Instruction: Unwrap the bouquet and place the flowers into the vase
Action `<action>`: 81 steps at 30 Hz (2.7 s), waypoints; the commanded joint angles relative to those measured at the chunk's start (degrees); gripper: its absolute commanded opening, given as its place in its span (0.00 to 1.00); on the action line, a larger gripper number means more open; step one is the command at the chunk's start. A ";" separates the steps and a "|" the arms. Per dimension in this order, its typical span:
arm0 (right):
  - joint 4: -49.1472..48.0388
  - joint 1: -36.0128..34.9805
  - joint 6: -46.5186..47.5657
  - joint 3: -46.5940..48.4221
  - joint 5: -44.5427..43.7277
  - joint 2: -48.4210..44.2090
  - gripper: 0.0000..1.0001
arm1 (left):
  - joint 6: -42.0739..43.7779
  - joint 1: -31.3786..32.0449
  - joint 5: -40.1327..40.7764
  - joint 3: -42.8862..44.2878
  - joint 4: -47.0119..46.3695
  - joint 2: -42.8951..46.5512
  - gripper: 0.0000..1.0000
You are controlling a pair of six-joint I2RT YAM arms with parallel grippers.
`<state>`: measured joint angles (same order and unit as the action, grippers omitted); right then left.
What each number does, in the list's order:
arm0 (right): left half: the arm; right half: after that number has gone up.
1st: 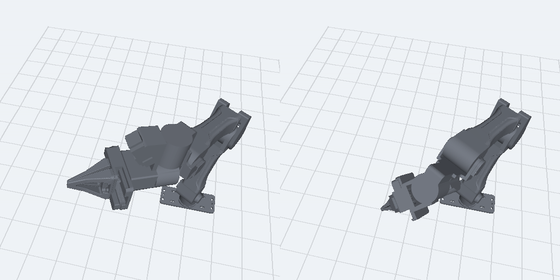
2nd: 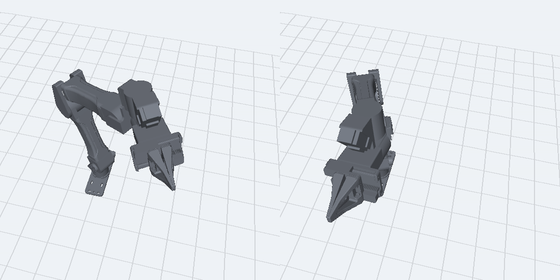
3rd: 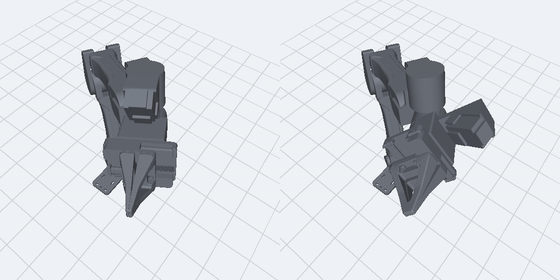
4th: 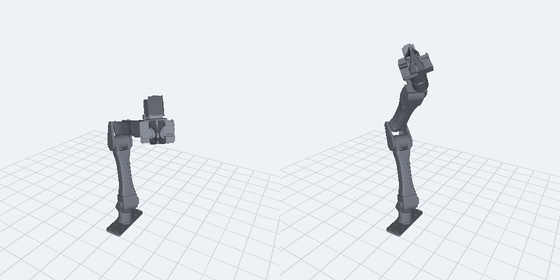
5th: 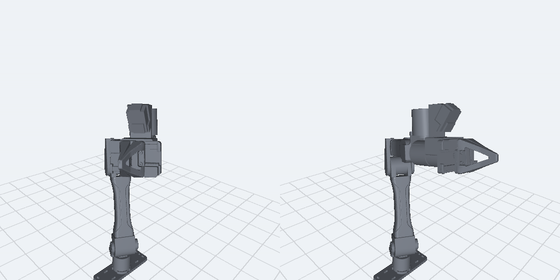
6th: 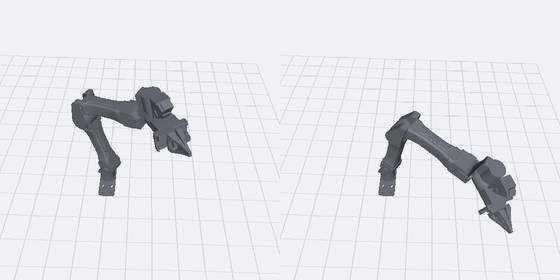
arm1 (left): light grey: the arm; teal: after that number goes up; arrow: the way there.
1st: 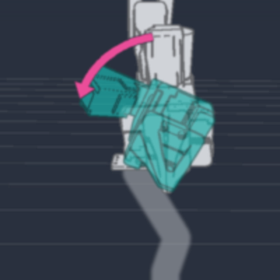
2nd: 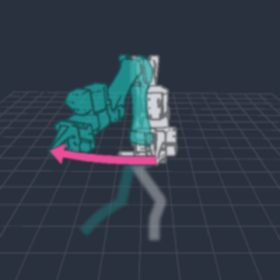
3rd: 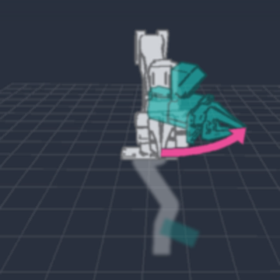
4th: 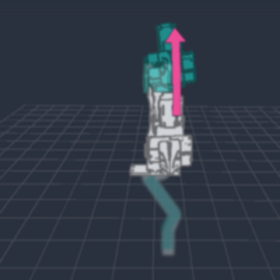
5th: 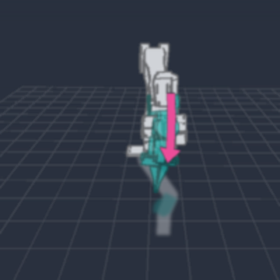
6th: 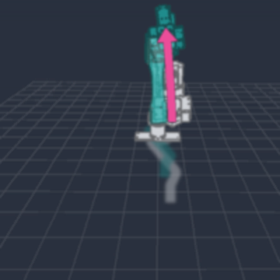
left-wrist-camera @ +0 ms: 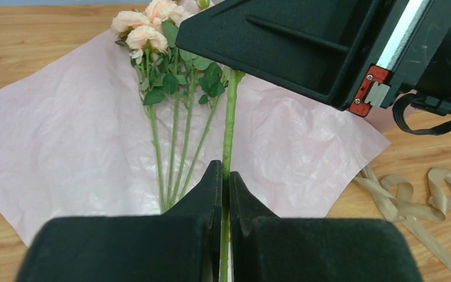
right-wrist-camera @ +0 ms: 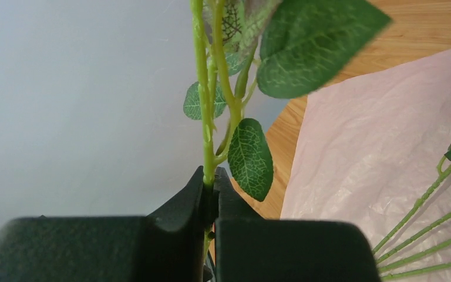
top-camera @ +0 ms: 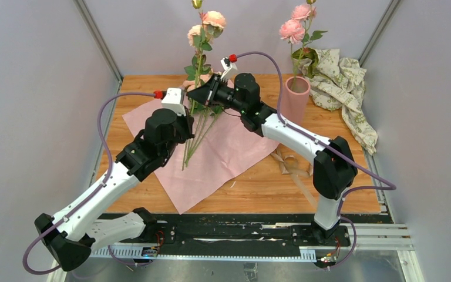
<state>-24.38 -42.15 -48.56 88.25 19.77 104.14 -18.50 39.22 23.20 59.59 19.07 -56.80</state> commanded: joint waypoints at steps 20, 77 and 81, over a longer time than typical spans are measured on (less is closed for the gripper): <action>12.71 -1.79 20.15 -10.27 -3.30 -16.13 0.00 | -2.87 0.55 3.20 1.36 -1.14 -1.91 0.01; 21.68 28.43 48.25 -7.10 -18.44 -27.35 0.00 | -4.61 0.59 -2.80 -3.72 -3.13 -6.82 0.98; 21.58 28.44 49.93 -8.80 -18.78 -25.39 0.67 | -4.61 0.59 -2.89 -3.53 -2.91 -7.39 0.98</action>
<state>-0.45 -14.63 -0.05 81.08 1.63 77.52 -22.98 39.94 19.73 56.16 16.71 -63.51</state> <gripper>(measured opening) 0.328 0.981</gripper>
